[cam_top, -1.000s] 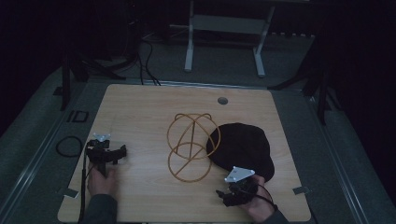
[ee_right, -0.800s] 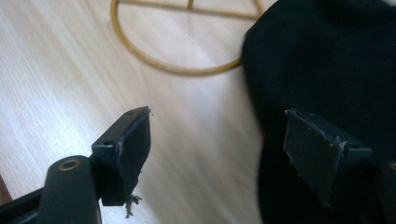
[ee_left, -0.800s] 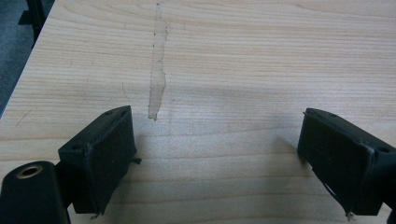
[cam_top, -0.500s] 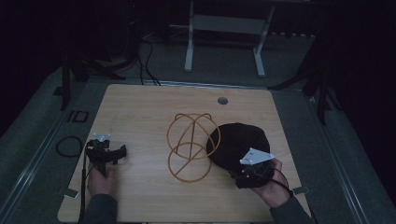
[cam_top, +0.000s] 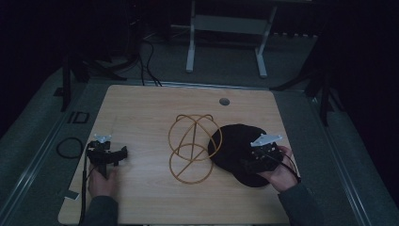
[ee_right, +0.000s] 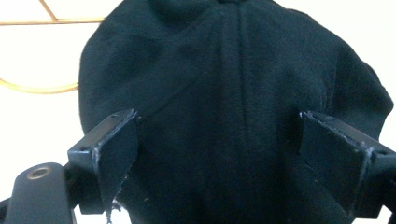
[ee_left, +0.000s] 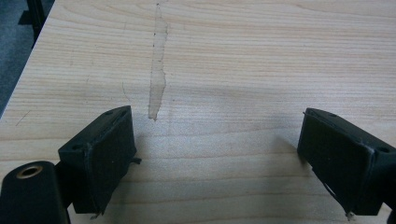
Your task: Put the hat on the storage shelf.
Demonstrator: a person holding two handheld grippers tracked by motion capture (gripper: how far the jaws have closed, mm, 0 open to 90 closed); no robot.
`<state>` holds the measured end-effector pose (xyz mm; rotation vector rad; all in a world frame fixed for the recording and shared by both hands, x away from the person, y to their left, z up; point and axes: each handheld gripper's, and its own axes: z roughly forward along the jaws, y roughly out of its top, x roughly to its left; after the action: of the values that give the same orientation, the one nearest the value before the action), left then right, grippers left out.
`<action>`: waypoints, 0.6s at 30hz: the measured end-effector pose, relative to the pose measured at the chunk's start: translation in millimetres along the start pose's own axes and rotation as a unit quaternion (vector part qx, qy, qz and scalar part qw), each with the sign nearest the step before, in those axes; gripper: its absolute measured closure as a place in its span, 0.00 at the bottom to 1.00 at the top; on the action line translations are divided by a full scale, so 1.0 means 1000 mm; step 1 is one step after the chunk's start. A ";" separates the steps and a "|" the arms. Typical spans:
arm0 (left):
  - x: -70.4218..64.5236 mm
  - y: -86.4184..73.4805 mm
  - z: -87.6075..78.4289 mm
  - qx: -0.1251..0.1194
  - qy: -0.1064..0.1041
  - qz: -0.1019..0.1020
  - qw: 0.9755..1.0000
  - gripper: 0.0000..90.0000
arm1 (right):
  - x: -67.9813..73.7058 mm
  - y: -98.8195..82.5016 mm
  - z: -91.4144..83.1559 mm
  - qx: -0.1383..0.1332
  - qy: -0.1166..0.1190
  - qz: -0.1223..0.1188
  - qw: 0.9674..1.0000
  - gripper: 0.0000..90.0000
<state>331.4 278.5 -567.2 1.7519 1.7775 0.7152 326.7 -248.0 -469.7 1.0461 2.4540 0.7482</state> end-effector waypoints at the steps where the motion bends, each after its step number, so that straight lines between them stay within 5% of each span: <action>1: 0.000 0.000 0.000 0.000 0.000 0.000 1.000 0.12 | -0.002 0.001 0.002 0.007 0.006 0.007 1.000 0.13; 5: 0.000 0.000 0.000 0.000 0.000 0.000 1.000 0.12 | -0.010 0.004 0.009 0.027 0.013 0.034 0.999 0.11; 11: 0.000 0.000 0.000 0.000 0.000 0.000 1.000 0.12 | -0.015 0.005 0.026 0.099 0.022 0.048 0.994 0.11; 18: 0.000 0.000 0.000 0.000 0.000 0.000 1.000 0.12 | -0.021 0.015 0.030 0.158 0.036 0.063 0.985 0.26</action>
<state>331.4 278.4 -567.3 1.7516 1.7775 0.7165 363.6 -245.3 -481.8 1.3199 2.6472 0.4463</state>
